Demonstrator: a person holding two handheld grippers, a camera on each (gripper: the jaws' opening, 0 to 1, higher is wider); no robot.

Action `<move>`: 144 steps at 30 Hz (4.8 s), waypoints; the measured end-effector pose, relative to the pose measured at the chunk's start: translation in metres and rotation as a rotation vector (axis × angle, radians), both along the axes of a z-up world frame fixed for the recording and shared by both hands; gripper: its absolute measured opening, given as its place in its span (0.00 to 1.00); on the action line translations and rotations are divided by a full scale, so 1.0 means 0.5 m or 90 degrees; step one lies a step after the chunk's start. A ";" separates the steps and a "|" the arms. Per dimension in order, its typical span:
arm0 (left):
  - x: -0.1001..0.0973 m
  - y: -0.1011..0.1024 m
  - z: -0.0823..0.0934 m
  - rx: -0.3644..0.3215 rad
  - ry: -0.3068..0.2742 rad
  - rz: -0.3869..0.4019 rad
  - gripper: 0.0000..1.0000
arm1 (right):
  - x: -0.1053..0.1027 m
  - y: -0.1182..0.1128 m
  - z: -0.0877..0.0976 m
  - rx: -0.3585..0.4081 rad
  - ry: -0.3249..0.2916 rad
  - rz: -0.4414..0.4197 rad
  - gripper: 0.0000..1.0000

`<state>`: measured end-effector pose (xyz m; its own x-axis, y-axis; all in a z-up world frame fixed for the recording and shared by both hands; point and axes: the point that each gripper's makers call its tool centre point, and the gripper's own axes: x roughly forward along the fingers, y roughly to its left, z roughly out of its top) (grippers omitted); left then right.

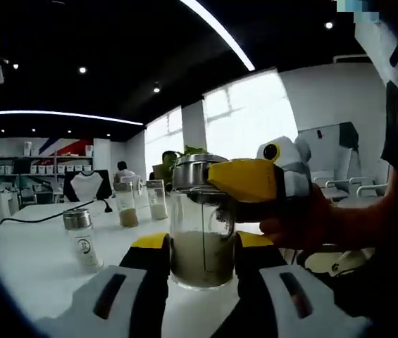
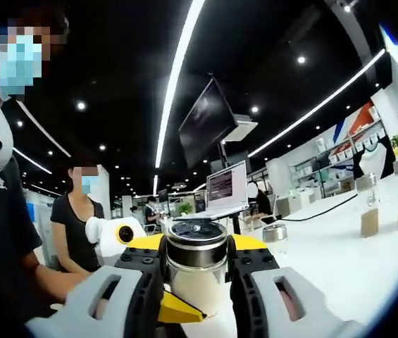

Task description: Rotate the seasoning bottle until the label or dispensing opening points toward the visible target arrow and the bottle remains upright within the marked orientation range

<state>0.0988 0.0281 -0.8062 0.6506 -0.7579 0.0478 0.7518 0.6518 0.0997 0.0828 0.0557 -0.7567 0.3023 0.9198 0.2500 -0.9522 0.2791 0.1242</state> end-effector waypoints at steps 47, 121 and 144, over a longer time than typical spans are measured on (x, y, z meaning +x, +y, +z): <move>0.065 0.060 -0.042 0.048 0.068 0.166 0.53 | 0.167 -0.006 -0.050 -0.174 0.005 -0.236 0.31; 0.077 0.083 -0.045 0.022 0.094 0.174 0.92 | 0.341 -0.004 -0.131 -0.271 0.028 -0.258 0.31; 0.077 0.081 -0.044 0.020 0.095 0.172 0.92 | 0.338 0.000 -0.138 -0.298 0.008 -0.262 0.32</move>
